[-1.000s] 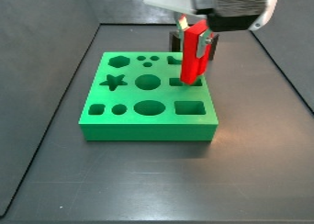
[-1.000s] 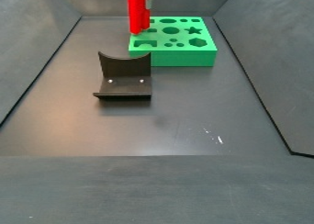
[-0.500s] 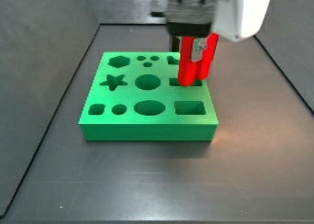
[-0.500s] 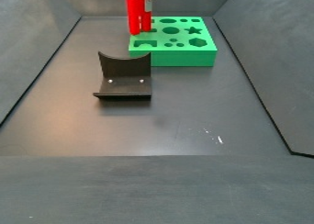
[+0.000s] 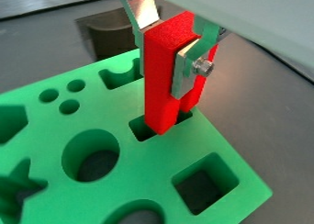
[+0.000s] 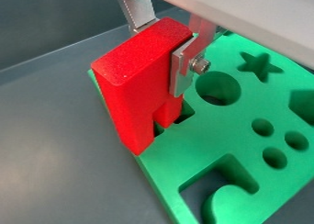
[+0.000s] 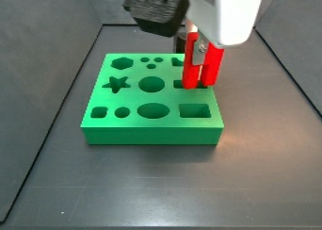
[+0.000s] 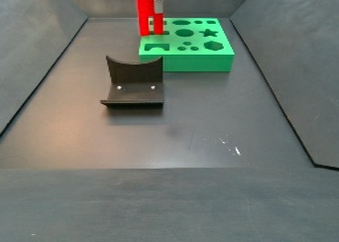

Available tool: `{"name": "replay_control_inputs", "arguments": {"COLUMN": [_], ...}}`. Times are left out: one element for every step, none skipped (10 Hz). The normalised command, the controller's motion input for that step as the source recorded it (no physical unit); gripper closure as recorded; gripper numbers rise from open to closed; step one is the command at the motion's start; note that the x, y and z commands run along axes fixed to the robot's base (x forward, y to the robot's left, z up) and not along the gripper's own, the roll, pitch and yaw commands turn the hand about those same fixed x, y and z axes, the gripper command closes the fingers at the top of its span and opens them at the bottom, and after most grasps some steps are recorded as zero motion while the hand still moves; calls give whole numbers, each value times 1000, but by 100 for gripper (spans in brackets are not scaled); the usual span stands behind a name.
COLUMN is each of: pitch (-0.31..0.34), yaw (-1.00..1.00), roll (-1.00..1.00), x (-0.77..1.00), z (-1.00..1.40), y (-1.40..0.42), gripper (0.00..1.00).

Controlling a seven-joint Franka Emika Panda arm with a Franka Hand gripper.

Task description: Insert the double-square object.

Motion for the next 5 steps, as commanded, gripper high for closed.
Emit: {"name": "replay_control_inputs", "arguments": {"pitch": [0,0,0,0,3], "yaw": [-594,-557,-643,-634,-546], "roll": [19,29,20,31,69], "x": [-60,-160,-83,0,-9], "z": [-117,-171,-191,-200,-226], "y": [0,0,0,0,0], "gripper": [100,100,100,100,100]}}
